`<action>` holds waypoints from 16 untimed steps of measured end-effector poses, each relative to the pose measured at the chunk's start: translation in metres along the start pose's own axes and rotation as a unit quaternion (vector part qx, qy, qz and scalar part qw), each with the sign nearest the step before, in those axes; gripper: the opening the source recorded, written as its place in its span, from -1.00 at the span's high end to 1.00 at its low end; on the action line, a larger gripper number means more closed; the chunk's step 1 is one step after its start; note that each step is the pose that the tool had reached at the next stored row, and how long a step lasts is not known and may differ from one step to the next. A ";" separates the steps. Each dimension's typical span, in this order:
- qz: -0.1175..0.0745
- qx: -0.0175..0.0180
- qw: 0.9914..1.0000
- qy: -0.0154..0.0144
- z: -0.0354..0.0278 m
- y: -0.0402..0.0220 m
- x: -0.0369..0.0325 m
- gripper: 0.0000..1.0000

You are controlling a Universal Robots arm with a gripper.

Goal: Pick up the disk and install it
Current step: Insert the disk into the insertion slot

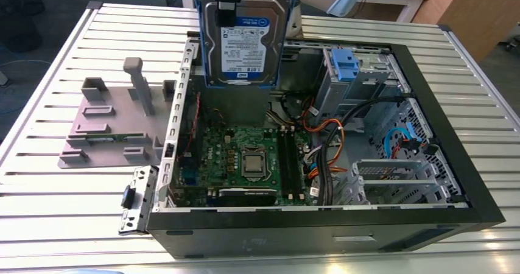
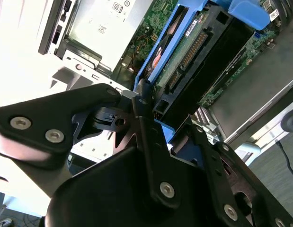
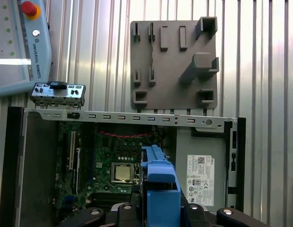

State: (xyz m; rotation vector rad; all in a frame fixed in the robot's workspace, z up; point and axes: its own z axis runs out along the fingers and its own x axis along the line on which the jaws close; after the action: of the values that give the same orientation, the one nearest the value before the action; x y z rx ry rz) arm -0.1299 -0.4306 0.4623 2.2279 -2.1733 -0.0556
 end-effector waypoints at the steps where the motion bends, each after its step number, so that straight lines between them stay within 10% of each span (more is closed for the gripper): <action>1: 0.000 0.000 1.000 0.000 0.0000 0.0000 0.0003 0.26; 16: 0.000 0.000 1.000 0.000 0.0003 0.0001 0.0042 0.26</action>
State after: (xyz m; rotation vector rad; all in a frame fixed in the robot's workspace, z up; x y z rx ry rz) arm -0.1299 -0.4349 0.4620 2.2278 -2.1734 -0.0555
